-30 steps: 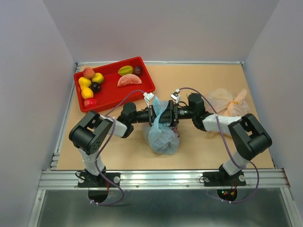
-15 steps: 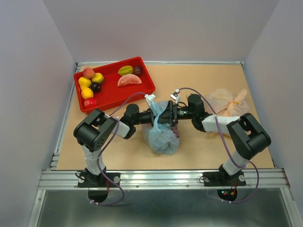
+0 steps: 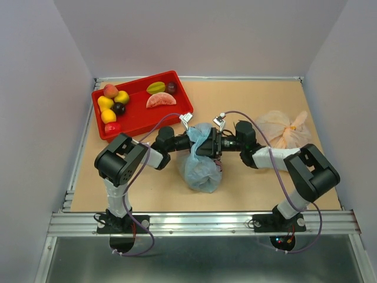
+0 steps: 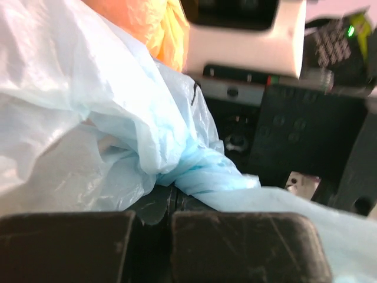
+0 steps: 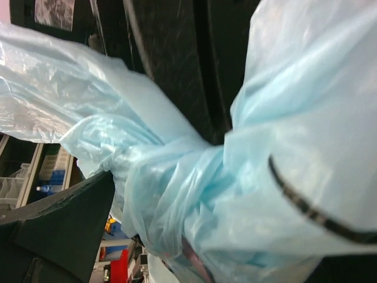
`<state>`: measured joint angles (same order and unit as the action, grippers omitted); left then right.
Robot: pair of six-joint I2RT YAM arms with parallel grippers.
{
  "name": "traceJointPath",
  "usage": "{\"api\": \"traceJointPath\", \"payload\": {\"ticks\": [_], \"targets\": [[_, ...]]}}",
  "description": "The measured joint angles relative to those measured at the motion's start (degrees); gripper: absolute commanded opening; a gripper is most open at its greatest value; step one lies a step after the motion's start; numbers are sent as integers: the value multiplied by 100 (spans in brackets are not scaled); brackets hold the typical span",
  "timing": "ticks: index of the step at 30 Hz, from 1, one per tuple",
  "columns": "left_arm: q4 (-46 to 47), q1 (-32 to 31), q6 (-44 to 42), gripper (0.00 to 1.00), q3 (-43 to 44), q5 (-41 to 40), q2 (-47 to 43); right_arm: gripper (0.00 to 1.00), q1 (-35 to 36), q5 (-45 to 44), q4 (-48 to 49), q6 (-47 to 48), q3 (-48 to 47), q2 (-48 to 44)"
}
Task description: Place the fake fruits into the plastic bag and tie a complex knot
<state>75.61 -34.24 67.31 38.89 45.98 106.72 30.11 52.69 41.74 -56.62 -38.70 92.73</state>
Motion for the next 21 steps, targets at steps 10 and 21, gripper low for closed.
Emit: {"api": "traceJointPath", "payload": {"ticks": [10,21], "targets": [[-42,103,612,0,4,-63,-125,100,72,83,201,42,289,-219],[-94,136,649,0,-160,-173,-575,100,-616,721,-1233,1222,31,-787]]}}
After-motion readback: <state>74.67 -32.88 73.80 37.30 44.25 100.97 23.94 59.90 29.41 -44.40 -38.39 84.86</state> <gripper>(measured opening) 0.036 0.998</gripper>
